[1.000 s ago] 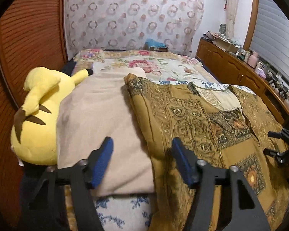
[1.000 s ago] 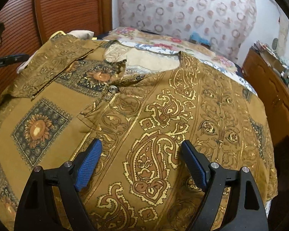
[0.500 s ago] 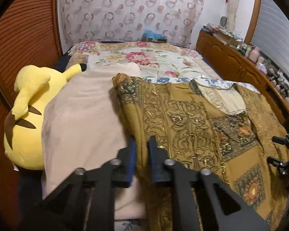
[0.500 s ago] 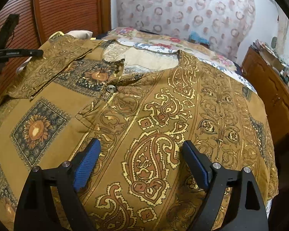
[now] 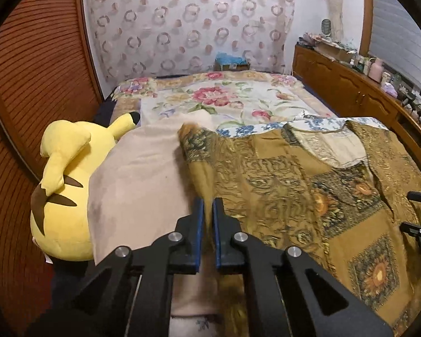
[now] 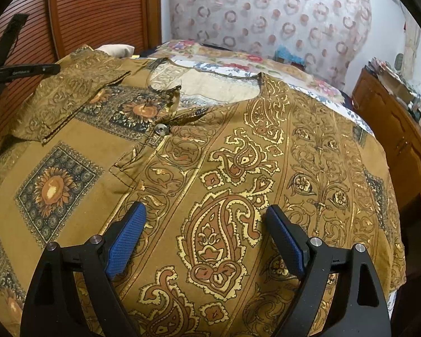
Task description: Fold small clothes
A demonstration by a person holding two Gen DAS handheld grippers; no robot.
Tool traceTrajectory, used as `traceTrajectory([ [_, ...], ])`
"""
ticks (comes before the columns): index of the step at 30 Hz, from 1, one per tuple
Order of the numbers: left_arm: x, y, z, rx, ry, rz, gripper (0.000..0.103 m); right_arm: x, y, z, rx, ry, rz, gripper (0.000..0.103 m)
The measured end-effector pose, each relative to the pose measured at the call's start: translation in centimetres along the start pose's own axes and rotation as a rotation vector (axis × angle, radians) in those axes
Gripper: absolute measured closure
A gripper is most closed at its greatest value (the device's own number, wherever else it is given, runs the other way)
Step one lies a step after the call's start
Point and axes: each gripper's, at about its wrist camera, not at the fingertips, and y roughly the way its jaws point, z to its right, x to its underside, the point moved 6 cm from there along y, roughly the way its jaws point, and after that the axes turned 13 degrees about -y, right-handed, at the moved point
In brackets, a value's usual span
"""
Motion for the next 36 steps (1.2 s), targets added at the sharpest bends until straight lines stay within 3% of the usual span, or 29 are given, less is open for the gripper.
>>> traceTrajectory([
  [8,3.3,-2.3,2.2,0.058,0.033,-0.009,0.095,0.0,0.1,0.1,-0.008,0.008,-0.001,0.014],
  [19,8.6,-0.5,5.7,0.101,0.088,-0.11,0.095,0.0,0.1,0.0,-0.006,0.007,-0.001,0.014],
  [25,8.8,-0.2,5.8,0.094,0.08,-0.111,0.095,-0.1,0.0,0.1,0.001,0.01,0.002,0.014],
  [27,8.7,-0.2,5.8,0.094,0.087,-0.101,0.094,-0.4,-1.7,0.6,0.063,0.027,0.071,0.014],
  [30,8.7,-0.3,5.8,0.11,0.083,-0.103,0.088,-0.4,-4.1,1.6,0.055,0.071,0.131,0.014],
  [34,9.1,-0.3,6.5,0.129,0.11,-0.11,0.073,0.4,-6.9,4.2,0.105,0.091,0.157,0.015],
  [36,9.2,-0.4,6.7,0.12,0.123,-0.107,0.072,1.3,-7.9,6.1,0.135,0.117,0.157,0.016],
])
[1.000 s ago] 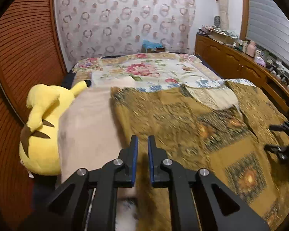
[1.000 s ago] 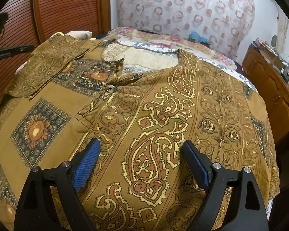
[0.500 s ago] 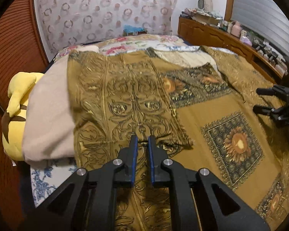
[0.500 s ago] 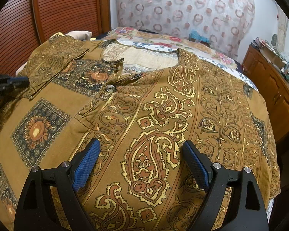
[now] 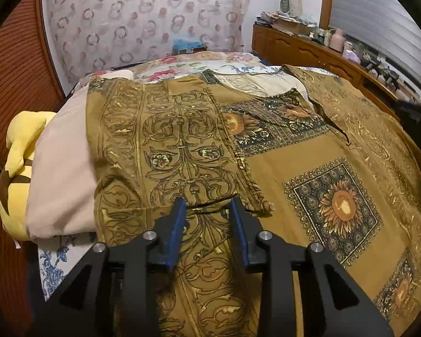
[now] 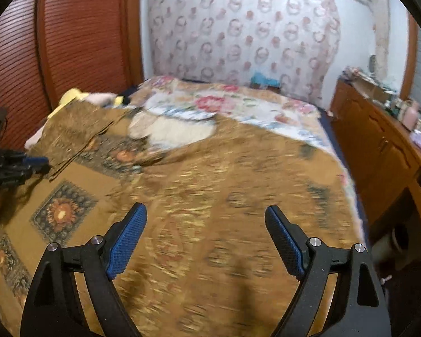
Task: Fold small clothes
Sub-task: 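Move the right gripper to the opposite shirt side and grasp it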
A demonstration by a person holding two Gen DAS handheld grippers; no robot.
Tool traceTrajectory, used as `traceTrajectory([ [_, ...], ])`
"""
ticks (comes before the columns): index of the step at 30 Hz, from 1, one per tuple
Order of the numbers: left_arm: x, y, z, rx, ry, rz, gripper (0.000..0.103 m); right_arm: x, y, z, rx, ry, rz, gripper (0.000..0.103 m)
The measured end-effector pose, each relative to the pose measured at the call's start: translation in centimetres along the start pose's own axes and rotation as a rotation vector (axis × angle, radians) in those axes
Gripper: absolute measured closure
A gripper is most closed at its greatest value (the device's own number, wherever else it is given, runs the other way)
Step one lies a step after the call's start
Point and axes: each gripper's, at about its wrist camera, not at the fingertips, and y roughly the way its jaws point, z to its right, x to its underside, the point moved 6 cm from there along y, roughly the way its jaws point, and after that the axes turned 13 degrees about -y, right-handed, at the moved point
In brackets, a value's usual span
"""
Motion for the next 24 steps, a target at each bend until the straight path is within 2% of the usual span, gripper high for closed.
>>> traceTrajectory([
  [4,0.1,-0.1,-0.2,0.014,-0.012,-0.003,0.068,2.2,-1.0,5.0,0.052,0.071,-0.029,0.022],
  [8,0.2,0.0,0.0,0.005,-0.003,-0.002,0.064,6.1,-1.1,9.8,0.105,0.141,-0.1,0.03],
  [12,0.1,0.0,-0.1,0.006,-0.008,-0.003,0.063,9.9,-0.7,13.0,0.101,0.222,-0.166,0.035],
  [17,0.1,0.0,-0.3,0.003,-0.009,-0.003,0.061,12.2,-0.6,14.0,0.044,0.283,-0.187,0.042],
  [21,0.1,0.0,-0.4,-0.001,-0.01,-0.003,0.06,12.4,-0.3,13.9,0.006,0.302,-0.178,0.048],
  [24,0.1,0.1,-0.4,-0.005,-0.01,-0.002,0.059,12.2,-0.2,13.9,-0.016,0.299,-0.169,0.057],
])
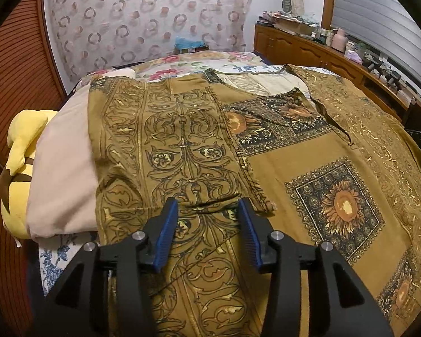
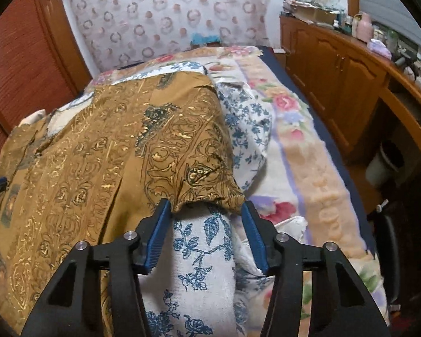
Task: Fold small clothes
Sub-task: 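Move the right gripper to the opposite shirt side and grasp it, then fold the grasped side toward the shirt center, open right gripper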
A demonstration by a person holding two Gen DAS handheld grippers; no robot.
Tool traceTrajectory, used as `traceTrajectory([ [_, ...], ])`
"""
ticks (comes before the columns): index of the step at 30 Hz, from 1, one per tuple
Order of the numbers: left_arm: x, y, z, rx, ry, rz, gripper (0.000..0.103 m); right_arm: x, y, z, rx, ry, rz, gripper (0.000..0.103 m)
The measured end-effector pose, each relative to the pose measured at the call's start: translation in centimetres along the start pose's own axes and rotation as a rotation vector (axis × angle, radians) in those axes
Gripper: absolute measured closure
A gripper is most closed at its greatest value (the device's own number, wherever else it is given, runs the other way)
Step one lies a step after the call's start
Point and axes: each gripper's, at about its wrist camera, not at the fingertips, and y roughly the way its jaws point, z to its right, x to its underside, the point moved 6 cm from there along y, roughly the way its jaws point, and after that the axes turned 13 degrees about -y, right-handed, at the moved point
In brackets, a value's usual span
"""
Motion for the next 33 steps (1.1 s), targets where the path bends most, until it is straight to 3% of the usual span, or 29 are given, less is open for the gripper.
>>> traceTrajectory([
  [5,0.0,0.0,0.0,-0.007,-0.003,0.0,0.056,-0.7,-0.2,-0.9,0.043,-0.069,0.0,0.082],
  [10,0.0,-0.1,-0.1,-0.017,-0.008,0.002,0.053,-1.8,-1.0,-1.5,0.1,-0.131,0.031,0.096],
  [14,0.0,-0.1,-0.2,-0.02,-0.011,0.004,0.053,-3.6,-2.3,-2.5,0.113,-0.159,0.105,0.098],
  [18,-0.3,-1.0,-0.1,-0.046,-0.009,0.056,0.053,-5.0,-3.8,-5.5,0.011,-0.191,0.188,0.098],
  [23,-0.6,-2.9,0.8,-0.01,-0.016,0.116,0.053,-4.6,-3.2,-9.7,-0.016,-0.279,0.164,0.098],
  [27,-1.0,-4.6,1.8,0.02,-0.007,0.153,0.053,-4.2,-2.7,-9.1,0.0,-0.249,0.144,0.098],
  [28,-1.1,-5.0,2.2,0.031,-0.007,0.164,0.053,-4.3,-2.7,-8.2,0.025,-0.232,0.14,0.097],
  [31,-1.4,-6.1,3.1,0.063,-0.016,0.187,0.053,-4.3,-2.6,-5.4,0.099,-0.179,0.118,0.066],
  [33,-1.4,-6.6,3.8,0.077,-0.017,0.191,0.053,-4.1,-2.3,-3.5,0.122,-0.147,0.097,0.055],
])
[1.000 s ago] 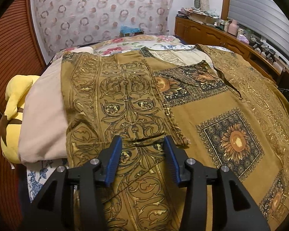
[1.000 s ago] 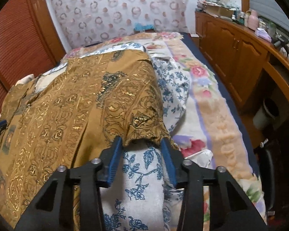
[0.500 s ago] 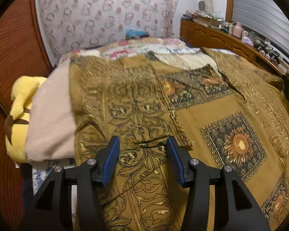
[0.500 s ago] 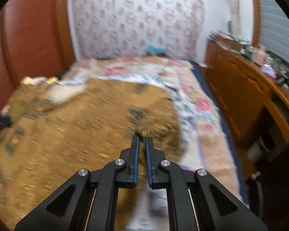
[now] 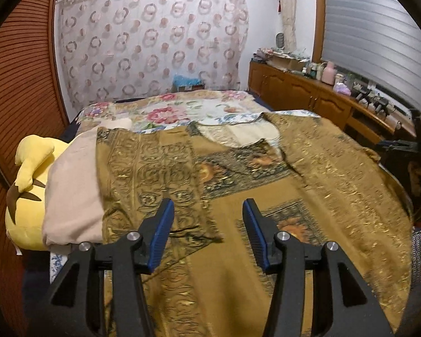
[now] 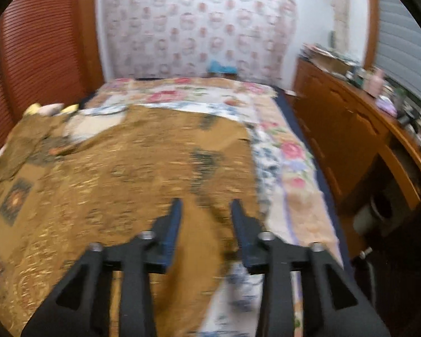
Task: Fold small clothes
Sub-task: 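Fold the grasped side toward the shirt center, open right gripper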
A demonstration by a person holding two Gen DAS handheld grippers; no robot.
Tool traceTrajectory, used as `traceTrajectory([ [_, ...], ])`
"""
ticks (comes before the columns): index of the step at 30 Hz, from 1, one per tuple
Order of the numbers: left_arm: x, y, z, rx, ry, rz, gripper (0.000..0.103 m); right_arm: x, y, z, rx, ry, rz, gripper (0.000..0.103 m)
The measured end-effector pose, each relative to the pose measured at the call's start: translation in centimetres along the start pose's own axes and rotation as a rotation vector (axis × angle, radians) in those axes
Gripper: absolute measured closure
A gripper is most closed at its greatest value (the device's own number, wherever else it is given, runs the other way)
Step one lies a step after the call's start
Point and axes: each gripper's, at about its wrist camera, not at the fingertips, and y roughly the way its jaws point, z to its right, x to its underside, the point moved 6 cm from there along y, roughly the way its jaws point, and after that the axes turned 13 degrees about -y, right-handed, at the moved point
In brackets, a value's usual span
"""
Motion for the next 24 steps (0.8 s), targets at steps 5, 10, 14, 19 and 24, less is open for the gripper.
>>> traceTrajectory([
  [5,0.6,-0.2,1.2,0.023,0.008,-0.011,0.053,2.8,2.3,2.9,-0.023,0.086,-0.105,0.05],
  [10,1.5,0.3,1.8,0.029,0.011,-0.031,0.053,3.5,3.1,3.2,-0.089,0.122,-0.105,0.056],
  [14,1.9,0.4,2.0,0.033,0.002,-0.039,0.053,2.8,2.9,2.3,-0.053,0.043,-0.111,0.084],
  [19,2.1,0.1,2.1,0.043,-0.008,-0.033,0.053,1.6,2.5,0.9,0.027,-0.073,-0.118,0.099],
  [24,2.3,-0.2,2.3,0.044,-0.008,-0.022,0.053,-0.9,0.7,-0.4,0.068,-0.122,-0.021,0.1],
])
